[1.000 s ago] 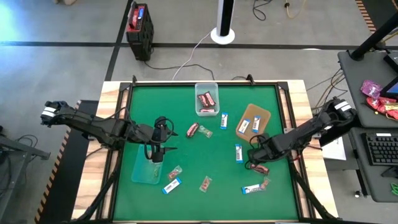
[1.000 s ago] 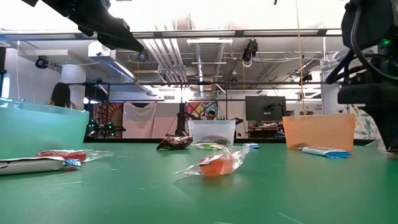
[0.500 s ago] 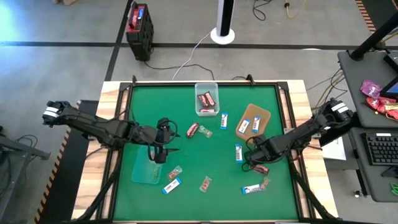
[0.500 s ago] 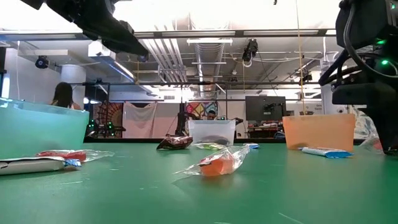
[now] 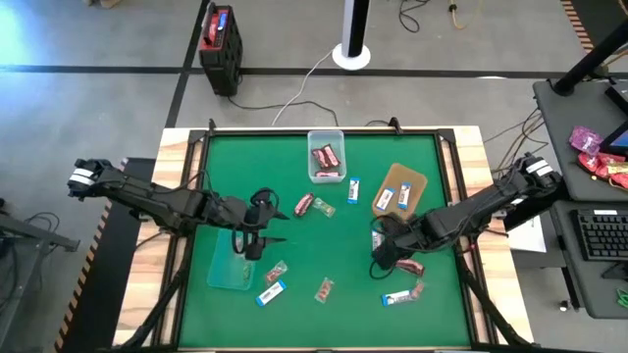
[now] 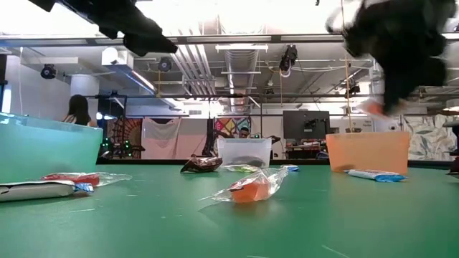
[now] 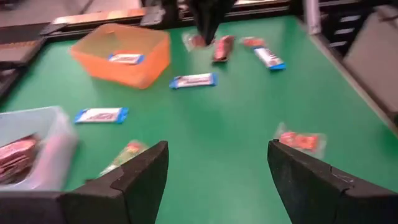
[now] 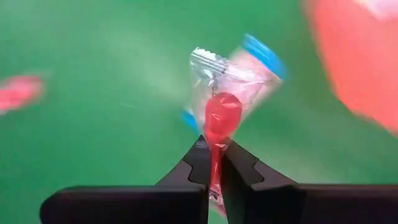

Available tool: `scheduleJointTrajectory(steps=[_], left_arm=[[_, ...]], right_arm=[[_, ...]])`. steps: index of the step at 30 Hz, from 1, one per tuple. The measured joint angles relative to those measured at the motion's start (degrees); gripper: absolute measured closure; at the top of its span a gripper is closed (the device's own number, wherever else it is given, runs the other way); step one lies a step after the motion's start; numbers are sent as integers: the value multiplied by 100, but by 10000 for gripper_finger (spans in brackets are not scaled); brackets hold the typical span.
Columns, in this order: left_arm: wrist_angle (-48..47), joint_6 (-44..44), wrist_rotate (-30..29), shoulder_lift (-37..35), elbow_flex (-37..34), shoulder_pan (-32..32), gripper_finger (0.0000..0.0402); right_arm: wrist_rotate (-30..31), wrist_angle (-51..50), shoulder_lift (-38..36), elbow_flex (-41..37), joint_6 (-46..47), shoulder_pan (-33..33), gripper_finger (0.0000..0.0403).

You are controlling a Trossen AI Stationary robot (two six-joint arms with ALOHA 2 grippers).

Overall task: Sort candy by brand, put in halloween buckets
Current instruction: Put the orange gummy candy into the blue bin

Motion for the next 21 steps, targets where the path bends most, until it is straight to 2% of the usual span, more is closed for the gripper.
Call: scheduleJointTrajectory(steps=[3, 7, 11, 14, 21], left_arm=[[375, 0, 313, 156, 0, -1, 145], [959, -1, 321, 518, 0, -9, 145], [1579, 0, 321, 920, 0, -26, 145], [1913, 20, 323, 1169, -1, -47, 145], [2262, -8, 312, 1419, 5, -55, 145]], right_arm=[[385, 1133, 200, 173, -1575, 0, 390], [942, 2598, 631, 395, -3459, -41, 390], [1665, 3230, 1229, 832, -4994, -55, 390], [2062, 3166, 1727, 1330, -5681, -104, 390], [2275, 3156, 2520, 2201, -6383, -322, 390]])
